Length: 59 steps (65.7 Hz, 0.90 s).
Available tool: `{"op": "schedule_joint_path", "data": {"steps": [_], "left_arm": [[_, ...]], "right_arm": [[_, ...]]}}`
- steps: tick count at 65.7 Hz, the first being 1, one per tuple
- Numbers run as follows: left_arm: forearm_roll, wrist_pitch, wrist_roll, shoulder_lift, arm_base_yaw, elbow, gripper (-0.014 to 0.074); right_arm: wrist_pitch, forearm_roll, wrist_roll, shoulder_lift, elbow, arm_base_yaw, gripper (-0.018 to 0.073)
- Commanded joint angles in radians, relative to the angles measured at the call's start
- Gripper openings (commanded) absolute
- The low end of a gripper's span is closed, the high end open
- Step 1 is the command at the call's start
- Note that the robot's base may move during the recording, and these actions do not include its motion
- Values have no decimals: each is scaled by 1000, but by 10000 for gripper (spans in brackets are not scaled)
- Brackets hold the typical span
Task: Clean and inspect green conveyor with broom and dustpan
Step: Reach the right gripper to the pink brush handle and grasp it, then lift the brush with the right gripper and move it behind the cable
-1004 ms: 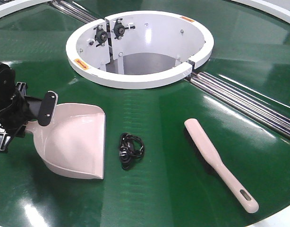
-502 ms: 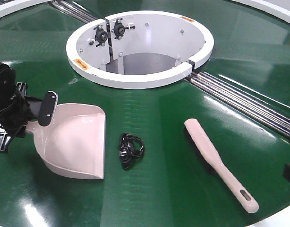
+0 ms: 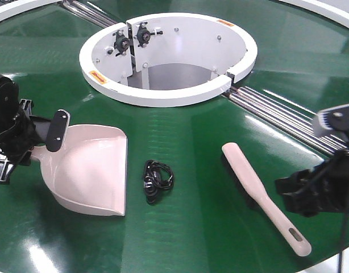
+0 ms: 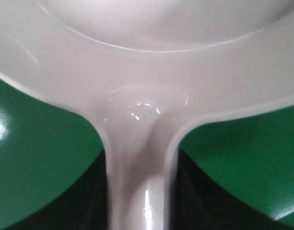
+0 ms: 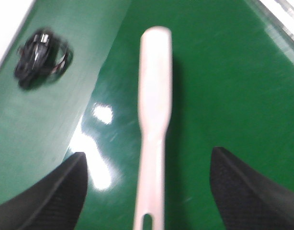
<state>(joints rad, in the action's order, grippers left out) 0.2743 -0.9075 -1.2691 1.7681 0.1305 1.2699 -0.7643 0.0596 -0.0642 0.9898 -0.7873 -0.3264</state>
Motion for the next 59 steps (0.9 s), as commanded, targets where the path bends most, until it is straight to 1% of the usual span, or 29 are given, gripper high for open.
{"op": "schedule_joint_path", "data": {"steps": [1, 9, 18, 26, 29, 42, 59], "left_arm": [[-14, -13, -26, -37, 15, 21, -7], [-14, -13, -26, -37, 15, 21, -7], [-14, -13, -26, -37, 15, 21, -7], [-14, -13, -26, -37, 15, 21, -7], [-14, -13, -26, -37, 15, 21, -7], [-14, -13, -26, -37, 15, 21, -7], [-14, -13, -26, -37, 15, 21, -7]], "right_arm": [[-30, -9, 24, 68, -88, -18, 536], [-102, -11, 41, 175, -143, -14, 536], [-136, -15, 41, 266, -183, -14, 536], [-190, -42, 46, 346, -215, -13, 536], [-202, -60, 64, 374, -224, -13, 536], [-202, -94, 116, 473, -238, -13, 536], [-186, -96, 139, 587, -238, -13, 536]]}}
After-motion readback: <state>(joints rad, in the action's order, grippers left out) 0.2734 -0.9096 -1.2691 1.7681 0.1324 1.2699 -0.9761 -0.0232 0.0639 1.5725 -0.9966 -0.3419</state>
